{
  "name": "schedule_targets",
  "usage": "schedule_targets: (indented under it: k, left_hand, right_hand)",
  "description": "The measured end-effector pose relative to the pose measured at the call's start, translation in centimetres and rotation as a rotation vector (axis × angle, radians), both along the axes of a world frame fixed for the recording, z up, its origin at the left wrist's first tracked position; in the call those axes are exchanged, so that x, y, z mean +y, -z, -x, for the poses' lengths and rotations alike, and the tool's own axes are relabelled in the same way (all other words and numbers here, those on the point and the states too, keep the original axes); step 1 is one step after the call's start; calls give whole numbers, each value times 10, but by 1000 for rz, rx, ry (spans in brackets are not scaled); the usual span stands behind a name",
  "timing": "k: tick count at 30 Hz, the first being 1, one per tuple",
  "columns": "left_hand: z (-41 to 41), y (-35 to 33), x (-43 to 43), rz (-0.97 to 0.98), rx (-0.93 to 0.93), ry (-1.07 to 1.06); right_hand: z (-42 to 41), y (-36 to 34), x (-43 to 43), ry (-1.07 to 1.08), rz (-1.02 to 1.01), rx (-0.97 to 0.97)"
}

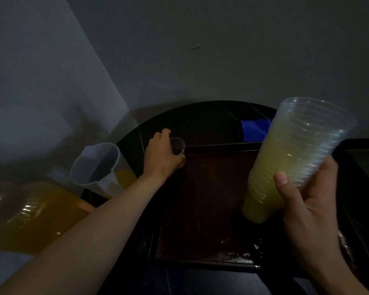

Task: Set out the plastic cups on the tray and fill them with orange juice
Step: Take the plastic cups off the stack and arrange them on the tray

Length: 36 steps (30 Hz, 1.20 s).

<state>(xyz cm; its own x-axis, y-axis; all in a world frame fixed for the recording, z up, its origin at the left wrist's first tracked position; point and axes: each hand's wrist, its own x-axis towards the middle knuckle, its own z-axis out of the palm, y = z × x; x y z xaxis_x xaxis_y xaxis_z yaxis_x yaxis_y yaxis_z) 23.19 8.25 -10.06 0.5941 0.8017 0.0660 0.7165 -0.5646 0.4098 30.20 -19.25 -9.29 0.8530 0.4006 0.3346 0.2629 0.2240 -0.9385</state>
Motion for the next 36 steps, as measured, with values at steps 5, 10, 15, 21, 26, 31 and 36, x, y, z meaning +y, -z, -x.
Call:
schedule_targets:
  k: [5,10,15,21,26,31,36]
  left_hand:
    - [-3,-5,4,8,14,10]
    - [-4,-5,8,-14,36,22]
    - [1,-11,10,1,93,57]
    - [-9,-69,-15,207,-450,199]
    - [-27,-129,-41,578,-281,505]
    - [-38,-132,-59,497,-100,687]
    - [-38,-130,-58,484,-81,739]
  right_hand:
    - [-4,-5,-1,16,-11,30]
    - [-5,-9,-1,14,10,54]
    - [-4,-8,-2,7,19,59]
    - [-10,-5,-1,-45,143,30]
    - [-18,-3,-3,-143,255,16]
    - [-20,-4,-5,-213,328,-12]
    - [-24,-3,-8,-222,340,-36]
